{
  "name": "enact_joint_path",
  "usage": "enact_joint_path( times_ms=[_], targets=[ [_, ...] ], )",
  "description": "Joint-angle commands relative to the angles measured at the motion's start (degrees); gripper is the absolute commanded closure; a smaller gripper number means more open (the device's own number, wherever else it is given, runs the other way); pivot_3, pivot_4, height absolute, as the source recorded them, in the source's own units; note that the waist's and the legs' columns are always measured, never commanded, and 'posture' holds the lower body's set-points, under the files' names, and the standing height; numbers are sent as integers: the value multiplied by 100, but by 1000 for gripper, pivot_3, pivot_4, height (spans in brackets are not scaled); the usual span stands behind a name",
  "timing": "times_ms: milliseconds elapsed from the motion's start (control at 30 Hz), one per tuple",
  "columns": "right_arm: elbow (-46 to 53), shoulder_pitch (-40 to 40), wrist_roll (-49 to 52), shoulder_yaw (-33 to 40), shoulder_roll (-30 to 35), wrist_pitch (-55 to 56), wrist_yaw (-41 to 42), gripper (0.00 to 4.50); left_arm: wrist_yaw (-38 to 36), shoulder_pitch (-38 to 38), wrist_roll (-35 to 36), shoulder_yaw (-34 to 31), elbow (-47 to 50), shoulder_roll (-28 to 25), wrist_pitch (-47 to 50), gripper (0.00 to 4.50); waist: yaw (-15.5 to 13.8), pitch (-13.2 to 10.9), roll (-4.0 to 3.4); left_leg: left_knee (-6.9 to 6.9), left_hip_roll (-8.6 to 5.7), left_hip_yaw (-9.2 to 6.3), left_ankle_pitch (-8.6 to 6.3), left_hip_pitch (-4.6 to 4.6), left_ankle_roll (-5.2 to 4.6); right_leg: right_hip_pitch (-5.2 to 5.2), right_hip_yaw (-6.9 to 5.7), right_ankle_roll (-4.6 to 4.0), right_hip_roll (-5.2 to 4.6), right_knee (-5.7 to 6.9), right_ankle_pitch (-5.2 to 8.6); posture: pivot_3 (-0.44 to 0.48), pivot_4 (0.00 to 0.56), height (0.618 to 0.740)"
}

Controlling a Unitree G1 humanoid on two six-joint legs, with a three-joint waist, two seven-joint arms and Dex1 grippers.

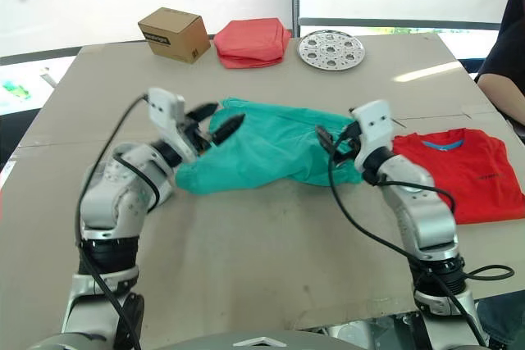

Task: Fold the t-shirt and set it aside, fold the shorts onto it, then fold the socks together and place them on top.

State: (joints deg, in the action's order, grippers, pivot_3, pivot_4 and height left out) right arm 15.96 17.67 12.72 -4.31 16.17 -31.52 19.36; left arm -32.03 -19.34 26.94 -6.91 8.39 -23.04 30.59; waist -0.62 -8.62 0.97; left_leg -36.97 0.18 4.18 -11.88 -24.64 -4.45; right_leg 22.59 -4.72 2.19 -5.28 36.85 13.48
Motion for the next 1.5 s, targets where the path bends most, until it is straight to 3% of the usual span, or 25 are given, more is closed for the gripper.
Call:
enact_joint_path(
  times_ms=[33, 67, 100, 167, 233, 267, 300, 400, 533, 667, 867, 1033, 1167, 1300, 1467, 1500],
  targets=[
    [-75, 109, -171, 63, -33, 372, -94, 0, 57, -59, 7, -27, 361, -6, -88, 71, -14, -7, -7, 3, -7, -14, 0, -8, 0, -12, -9, 0, -1, -2, 0, 0, 150, 740],
    [-110, 135, -196, 66, -29, 400, -76, 0, 77, -52, 19, -30, 366, 3, -87, 71, 35, -15, -22, 4, -11, -30, 1, -8, -1, -21, -24, 0, -3, -9, 0, 0, 150, 740],
    [-125, 153, -200, 75, -36, 410, -62, 0, 83, -43, 26, -34, 368, -1, -90, 71, 69, -22, -37, 12, -107, -178, 23, -2, -48, -89, -149, 16, -21, -14, 11, 0, 150, 740],
    [-122, 163, -191, 101, -50, 420, -40, 0, 71, -7, 3, -30, 365, -41, -106, 71, 113, -42, -80, 19, -246, -423, 55, 2, -51, -128, -214, 100, -20, -12, 64, 0, 150, 740],
    [-63, 111, -154, 121, -44, 377, 1, 0, 31, 35, -10, -20, 370, -92, -114, 71, 137, -48, -97, 81, -535, -889, 143, 13, -20, -140, -94, 174, 62, 1, 115, 0, 150, 740],
    [18, 50, -142, 95, 10, 341, 75, 0, -26, 67, 37, -32, 390, -135, -72, 71, 103, -48, -95, 97, -611, -1016, 169, 18, 5, -128, -13, 192, 90, 0, 125, 0, 150, 740],
    [125, -29, -99, 66, 71, 250, 168, 0, -161, 135, 88, -23, 430, -230, -39, 71, 92, -44, -89, 110, -601, -1009, 196, 15, 52, -115, 53, 176, 111, -1, 115, 0, 150, 740],
    [260, -206, -57, -66, 283, -17, 408, 0, -589, 387, 231, -6, 571, -484, -11, 71, 111, -43, -87, 185, -596, -963, 217, 25, 85, -84, 97, 62, 76, 13, 93, 0, 150, 740],
    [-180, -364, -565, -438, 730, -171, 489, 0, -928, 781, -200, 317, 381, -915, -179, 71, 134, -43, -87, 216, -586, -922, 183, 65, 76, -86, 138, 24, 77, 13, 116, 0, 150, 740],
    [-570, -484, -940, -566, 1025, 121, 495, 0, -753, 1065, -729, 538, -140, -1021, -427, 71, 99, -40, -84, 218, -585, -910, 180, 76, 77, -88, 151, 16, 77, 13, 123, 0, 150, 740],
    [-6, -468, 195, 384, 826, -71, 871, 0, -904, 1208, -118, -21, 174, -842, -480, 71, -17, -38, -70, 217, -583, -909, 179, 75, 77, -88, 156, 17, 75, 11, 123, 0, 150, 740],
    [768, -766, 688, 625, 1285, -357, 1411, 0, -1366, 1280, 119, -291, 439, -1351, -350, 71, -16, -40, -70, 222, -583, -909, 174, 71, 70, -84, 156, 16, 75, 4, 123, 0, 150, 740],
    [957, -918, 772, 542, 1693, -715, 1627, 0, -1920, 1591, -258, -9, 493, -1851, -826, 71, 2, -40, -72, 241, -581, -899, 174, 73, 70, -80, 166, 13, 75, -5, 124, 0, 150, 740],
    [690, -819, 425, 191, 1765, -788, 1485, 0, -1741, 1405, -669, 219, 124, -1765, -1098, 71, -20, -41, -72, 245, -579, -893, 174, 76, 70, -78, 173, 13, 72, -6, 125, 0, 150, 740],
    [164, -531, 36, -164, 1671, -894, 1269, 0, -1387, 635, -1811, 1021, -1019, -1566, -1698, 71, -36, -39, -68, 242, -581, -892, 174, 74, 70, -78, 173, 17, 72, -9, 126, 0, 150, 740],
    [65, -464, -24, -216, 1664, -927, 1246, 504, -1468, 480, -1996, 1216, -1309, -1554, -1834, 0, -34, -36, -63, 241, -581, -890, 174, 74, 69, -78, 173, 17, 72, -8, 125, 0, 150, 740]
  ],
)
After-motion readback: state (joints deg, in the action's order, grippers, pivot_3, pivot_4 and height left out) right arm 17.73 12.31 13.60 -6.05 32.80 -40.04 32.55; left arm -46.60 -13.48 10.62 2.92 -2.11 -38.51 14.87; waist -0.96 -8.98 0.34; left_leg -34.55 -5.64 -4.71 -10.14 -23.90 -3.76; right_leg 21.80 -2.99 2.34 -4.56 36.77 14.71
